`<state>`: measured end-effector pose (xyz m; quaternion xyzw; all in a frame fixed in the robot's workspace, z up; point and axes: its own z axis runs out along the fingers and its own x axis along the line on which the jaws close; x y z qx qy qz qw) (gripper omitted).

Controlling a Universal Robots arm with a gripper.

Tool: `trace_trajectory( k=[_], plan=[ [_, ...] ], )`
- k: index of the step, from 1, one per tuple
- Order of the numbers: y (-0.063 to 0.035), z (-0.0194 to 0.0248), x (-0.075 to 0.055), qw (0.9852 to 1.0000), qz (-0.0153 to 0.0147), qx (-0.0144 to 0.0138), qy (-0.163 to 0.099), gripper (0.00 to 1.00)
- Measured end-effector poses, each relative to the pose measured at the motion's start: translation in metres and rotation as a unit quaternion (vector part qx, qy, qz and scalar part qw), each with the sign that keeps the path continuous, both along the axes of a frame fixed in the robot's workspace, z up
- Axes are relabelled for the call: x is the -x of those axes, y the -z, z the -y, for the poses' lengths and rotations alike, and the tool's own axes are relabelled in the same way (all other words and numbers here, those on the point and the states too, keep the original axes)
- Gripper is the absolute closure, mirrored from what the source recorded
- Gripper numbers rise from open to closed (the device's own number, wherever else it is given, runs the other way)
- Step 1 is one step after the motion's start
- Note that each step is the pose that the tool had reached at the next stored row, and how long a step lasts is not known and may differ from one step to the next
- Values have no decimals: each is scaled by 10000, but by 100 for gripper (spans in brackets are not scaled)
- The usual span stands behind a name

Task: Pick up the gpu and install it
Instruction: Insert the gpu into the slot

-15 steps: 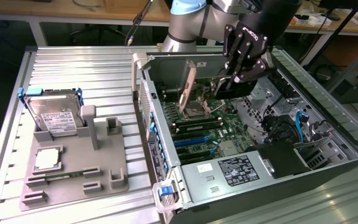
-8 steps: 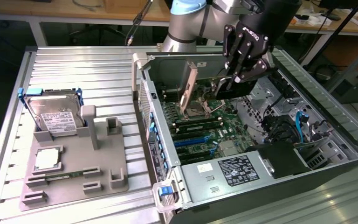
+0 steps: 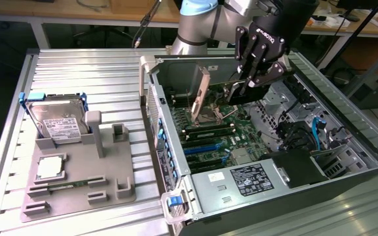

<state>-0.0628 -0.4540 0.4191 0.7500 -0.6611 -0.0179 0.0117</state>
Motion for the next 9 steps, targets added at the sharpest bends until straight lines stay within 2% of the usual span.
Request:
trace_trajectory(
  k=[9],
  plan=[
    [7,0,-1,10000,3,0,-16,73]
  ],
)
